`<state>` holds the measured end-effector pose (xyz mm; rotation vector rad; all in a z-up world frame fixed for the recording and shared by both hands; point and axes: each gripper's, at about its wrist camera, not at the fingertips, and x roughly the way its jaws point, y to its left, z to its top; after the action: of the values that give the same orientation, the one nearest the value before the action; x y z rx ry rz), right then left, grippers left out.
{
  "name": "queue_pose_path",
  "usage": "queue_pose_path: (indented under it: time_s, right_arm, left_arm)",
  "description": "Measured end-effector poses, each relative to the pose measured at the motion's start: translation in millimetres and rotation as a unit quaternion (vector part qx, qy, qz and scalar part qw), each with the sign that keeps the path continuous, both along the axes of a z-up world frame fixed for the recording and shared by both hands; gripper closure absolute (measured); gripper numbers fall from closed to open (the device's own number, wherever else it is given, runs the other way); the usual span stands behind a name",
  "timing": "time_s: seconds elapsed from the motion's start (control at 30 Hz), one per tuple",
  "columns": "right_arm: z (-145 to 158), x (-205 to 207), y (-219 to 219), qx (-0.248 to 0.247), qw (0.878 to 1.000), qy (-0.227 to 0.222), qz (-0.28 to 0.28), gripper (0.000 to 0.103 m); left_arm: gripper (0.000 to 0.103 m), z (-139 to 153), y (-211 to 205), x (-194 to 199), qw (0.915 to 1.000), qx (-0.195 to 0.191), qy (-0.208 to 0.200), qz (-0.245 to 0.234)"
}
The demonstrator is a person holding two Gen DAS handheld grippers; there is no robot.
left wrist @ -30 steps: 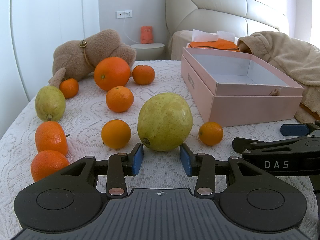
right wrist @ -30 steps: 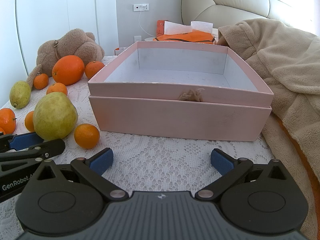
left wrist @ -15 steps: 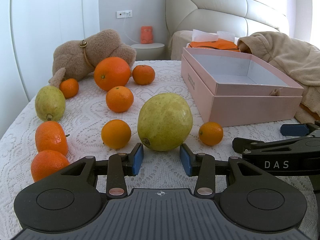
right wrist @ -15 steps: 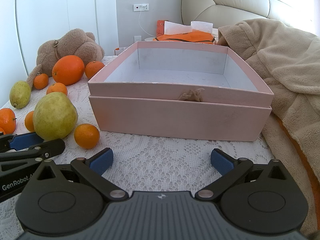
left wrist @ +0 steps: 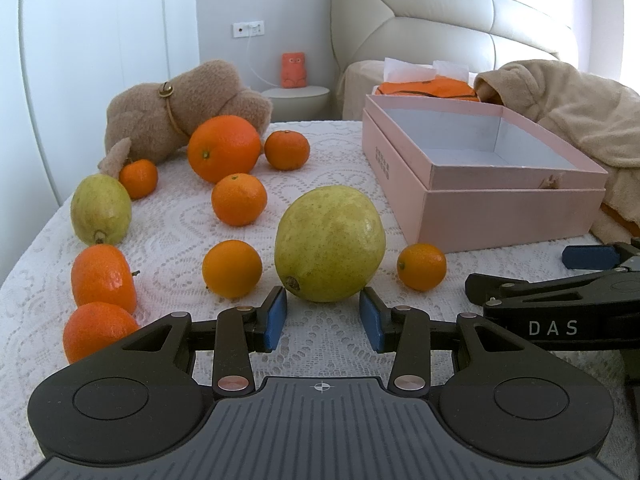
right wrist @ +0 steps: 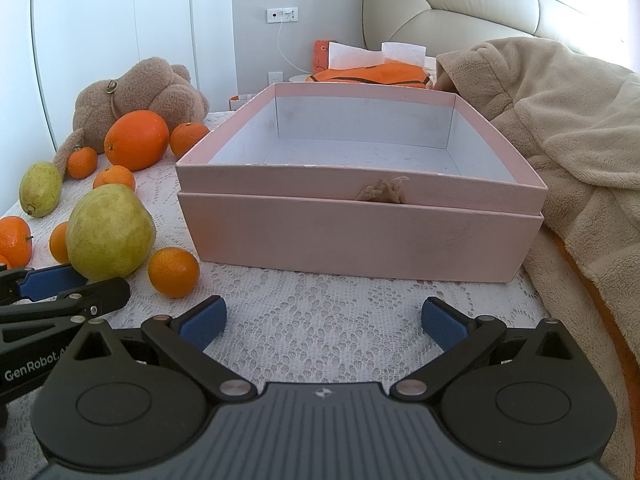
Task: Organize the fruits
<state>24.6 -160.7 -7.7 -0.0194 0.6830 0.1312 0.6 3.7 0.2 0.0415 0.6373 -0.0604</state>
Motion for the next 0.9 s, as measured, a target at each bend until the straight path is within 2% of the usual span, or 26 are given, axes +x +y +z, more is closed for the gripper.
queue_pose_path:
  time_s: [0.73,0.8,0.9]
  right_arm:
    - [-2.6,-0.4,1.8,0.001,1.0,0.0,0.0,0.0]
    - [-3.5,-0.6,2.4,0.004,1.0,0.001,-0.002,0.0]
    - [1.9,-0.3,2.2,0.008,1.0,0.022,-0.002,0.0]
  left_arm:
    - [0.058,1.0,2.1,0.2,0.9999,-0.012,0.001,-0.004]
    - [0.058,2.7,6.5,-0.8,0.9997,-0.022,0.003,-0.01]
    - [0.059,10.0,18.5,-5.9,0.9974,-0.065,0.01,-0.028]
